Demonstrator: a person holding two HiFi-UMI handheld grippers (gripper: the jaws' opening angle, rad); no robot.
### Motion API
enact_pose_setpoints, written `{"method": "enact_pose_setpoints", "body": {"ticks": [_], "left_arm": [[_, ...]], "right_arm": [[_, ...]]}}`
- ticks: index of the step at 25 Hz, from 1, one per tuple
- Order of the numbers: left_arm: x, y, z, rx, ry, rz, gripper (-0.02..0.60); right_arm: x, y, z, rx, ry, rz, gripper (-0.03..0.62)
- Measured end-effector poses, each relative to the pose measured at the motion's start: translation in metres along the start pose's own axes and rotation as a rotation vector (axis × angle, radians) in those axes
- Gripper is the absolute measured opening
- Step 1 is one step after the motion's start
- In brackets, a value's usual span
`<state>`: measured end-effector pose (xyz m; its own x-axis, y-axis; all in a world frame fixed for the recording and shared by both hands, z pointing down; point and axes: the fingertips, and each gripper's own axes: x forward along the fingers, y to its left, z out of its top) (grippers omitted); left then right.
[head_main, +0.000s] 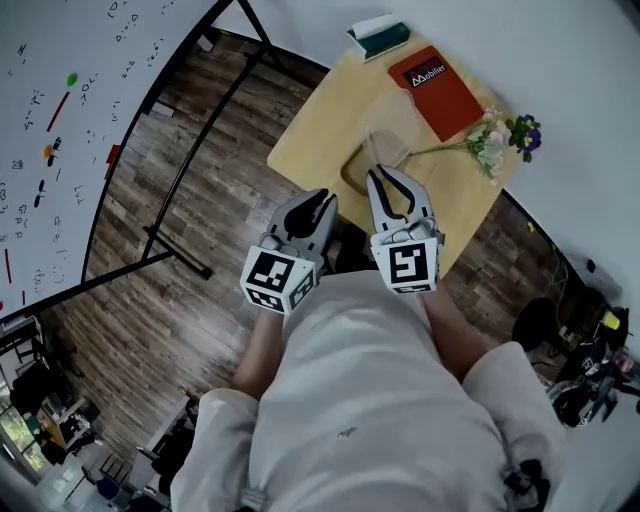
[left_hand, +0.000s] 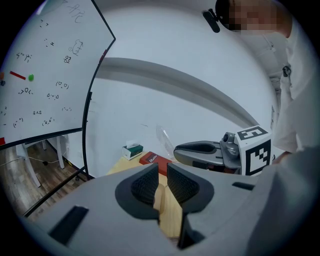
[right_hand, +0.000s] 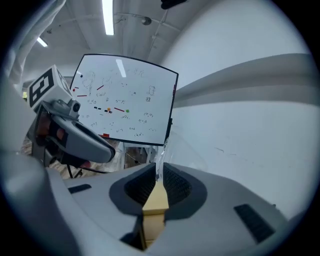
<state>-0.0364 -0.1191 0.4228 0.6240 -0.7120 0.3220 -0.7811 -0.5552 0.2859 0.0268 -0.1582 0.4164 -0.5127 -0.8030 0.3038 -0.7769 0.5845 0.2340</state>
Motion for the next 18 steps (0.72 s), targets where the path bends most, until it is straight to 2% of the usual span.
{"method": "enact_pose_setpoints", "body": {"ticks": [9, 18], "left_arm": [[0.005, -0.004, 0.008, 0.007, -0.018, -0.009, 0.049], [0.003, -0.004, 0.007, 0.009, -0.025, -0.004, 0.041]], "right_arm": [[-0.009, -0.004, 0.012, 0.162, -0.039, 0.045, 0.049], [-0.012, 0.005, 0.018, 0.21, -0.074, 0.115, 0.049]]}}
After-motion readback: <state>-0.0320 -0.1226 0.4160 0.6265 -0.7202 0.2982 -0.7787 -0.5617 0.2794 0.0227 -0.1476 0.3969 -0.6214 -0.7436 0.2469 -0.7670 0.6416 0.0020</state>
